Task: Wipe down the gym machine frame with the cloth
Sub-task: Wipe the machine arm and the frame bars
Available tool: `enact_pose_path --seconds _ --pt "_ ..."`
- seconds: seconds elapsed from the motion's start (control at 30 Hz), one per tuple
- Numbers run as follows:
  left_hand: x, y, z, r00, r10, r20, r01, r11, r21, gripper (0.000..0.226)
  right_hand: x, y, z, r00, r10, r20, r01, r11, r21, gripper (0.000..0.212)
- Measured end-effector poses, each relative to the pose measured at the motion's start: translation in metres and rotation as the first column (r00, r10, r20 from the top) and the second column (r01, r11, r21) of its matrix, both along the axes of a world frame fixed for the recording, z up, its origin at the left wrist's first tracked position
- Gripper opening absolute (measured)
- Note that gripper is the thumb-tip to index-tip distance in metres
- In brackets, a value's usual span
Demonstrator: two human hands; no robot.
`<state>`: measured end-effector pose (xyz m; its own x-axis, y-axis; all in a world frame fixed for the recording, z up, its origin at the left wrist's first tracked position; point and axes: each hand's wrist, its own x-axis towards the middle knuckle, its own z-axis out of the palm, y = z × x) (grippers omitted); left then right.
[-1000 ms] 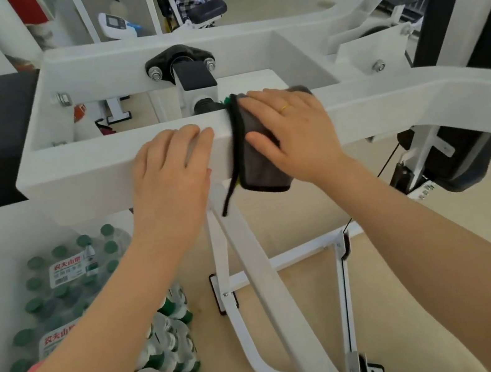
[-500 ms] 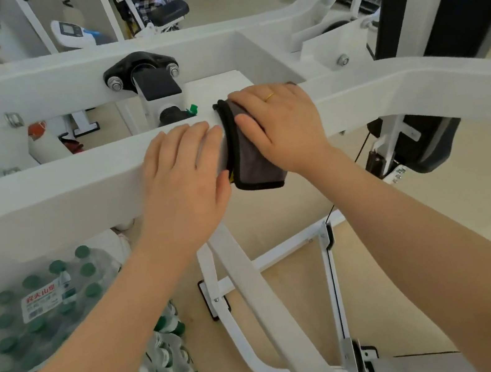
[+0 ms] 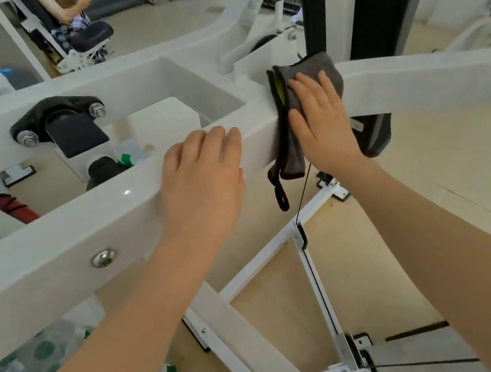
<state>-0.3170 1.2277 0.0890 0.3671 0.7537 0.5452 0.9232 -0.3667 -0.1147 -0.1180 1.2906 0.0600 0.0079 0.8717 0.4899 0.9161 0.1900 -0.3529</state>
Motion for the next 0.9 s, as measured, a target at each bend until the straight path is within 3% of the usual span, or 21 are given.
enact_pose_path --seconds 0.1,0.27,0.47,0.63,0.8,0.9 --pt "0.011 0.009 0.003 1.000 -0.027 0.005 0.027 1.000 -0.014 0.036 -0.027 -0.013 -0.005 0.991 0.131 0.019 -0.132 0.987 0.094 0.048" --pt "0.030 0.022 0.006 0.996 -0.091 0.025 0.092 0.995 -0.045 0.037 -0.017 -0.010 -0.006 0.980 0.199 0.014 -0.199 0.976 0.086 0.052" --pt "0.049 0.033 0.006 0.997 -0.075 0.024 0.076 0.996 -0.049 0.041 0.042 0.024 0.003 1.000 -0.008 -0.009 0.008 1.000 -0.018 0.050" --pt "0.056 0.041 0.008 0.999 -0.052 -0.004 0.052 0.999 -0.008 0.036 0.056 0.038 0.015 0.979 -0.176 0.102 0.186 0.978 -0.094 0.057" --pt "0.059 0.043 0.006 0.998 -0.045 0.035 0.045 0.999 0.002 0.031 0.011 0.017 0.018 0.989 0.122 0.082 -0.119 0.992 -0.041 0.059" --pt "0.059 0.043 0.005 0.998 -0.054 0.018 0.053 0.999 0.009 0.031 0.012 0.015 0.019 0.974 0.200 0.110 -0.197 0.980 -0.035 0.056"
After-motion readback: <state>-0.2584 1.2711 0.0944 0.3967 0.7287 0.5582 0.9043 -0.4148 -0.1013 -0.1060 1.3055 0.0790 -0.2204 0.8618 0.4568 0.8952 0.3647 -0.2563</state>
